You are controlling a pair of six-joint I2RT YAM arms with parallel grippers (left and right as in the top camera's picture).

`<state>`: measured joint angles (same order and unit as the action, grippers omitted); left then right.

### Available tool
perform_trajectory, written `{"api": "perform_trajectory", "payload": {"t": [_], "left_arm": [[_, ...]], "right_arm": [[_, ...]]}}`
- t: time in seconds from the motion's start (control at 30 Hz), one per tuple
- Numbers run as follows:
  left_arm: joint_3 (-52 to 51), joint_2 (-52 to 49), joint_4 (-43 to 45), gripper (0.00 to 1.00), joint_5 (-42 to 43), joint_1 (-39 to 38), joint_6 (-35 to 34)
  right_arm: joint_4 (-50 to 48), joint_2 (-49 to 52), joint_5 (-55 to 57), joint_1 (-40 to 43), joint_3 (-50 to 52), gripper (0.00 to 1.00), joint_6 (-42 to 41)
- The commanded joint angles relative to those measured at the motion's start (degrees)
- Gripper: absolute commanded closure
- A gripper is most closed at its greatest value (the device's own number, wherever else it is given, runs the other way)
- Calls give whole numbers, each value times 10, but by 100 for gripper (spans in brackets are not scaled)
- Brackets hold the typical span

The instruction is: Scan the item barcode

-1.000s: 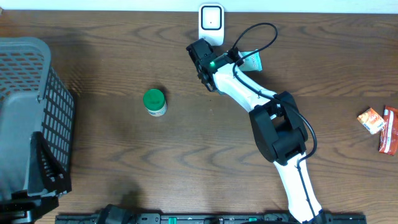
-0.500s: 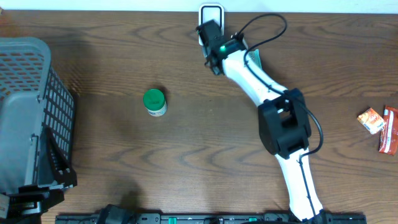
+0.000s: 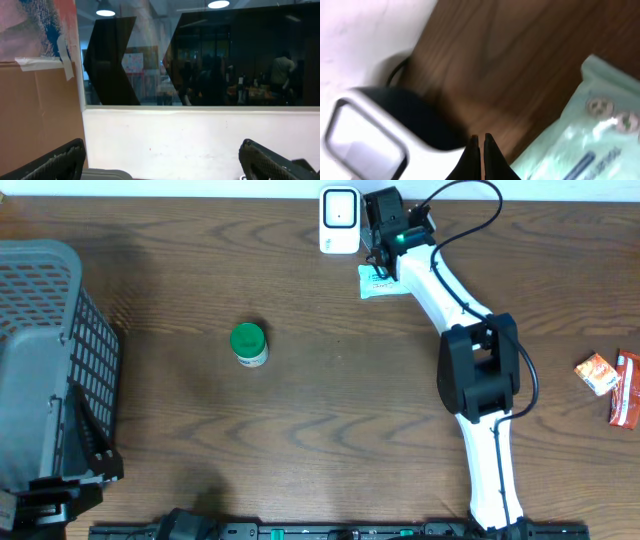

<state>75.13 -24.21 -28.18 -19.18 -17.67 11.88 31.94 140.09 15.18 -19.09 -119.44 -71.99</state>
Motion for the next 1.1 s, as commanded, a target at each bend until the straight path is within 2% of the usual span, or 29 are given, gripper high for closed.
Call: {"api": "perform_trajectory", "payload": {"t": [0.0,0.17,0.3,0.43,0.6,0.67,0.7,0.77,0.83,0.87,1.07], "left_arm": [[-1,3,4,2,5,2,5],[-1,3,4,2,5,2,5],[-1,3,8,2,5,3,5],[-1,3,9,2,5,3,5],[-1,3,8,2,5,3,5],[-1,3,8,2,5,2,5],[-1,3,8,2,5,3,5],[-1,3,8,2,5,3,5],[-1,3,9,2,5,3,5],[-1,3,9,2,5,3,5],[-1,3,9,2,5,2,5]], "right_arm": [[6,39,7,0,-3,99,25],[13,54,-26,-2,-3,99,57],[39,36,-70,-7,-4,99,122],[140,-3,-95,-8,-4,99,154],[288,-48,-63,-9,-4,99,169],[286,-60,-69,-10,-4,88,226],[285,-68,-75,-11,-4,77,251],[287,-90,-87,-13,-4,49,280],[290,-111,-86,-16,-4,13,304],[292,-123,-84,-16,-4,2,323],[342,-152,-24,-16,-2,1,504]]}}
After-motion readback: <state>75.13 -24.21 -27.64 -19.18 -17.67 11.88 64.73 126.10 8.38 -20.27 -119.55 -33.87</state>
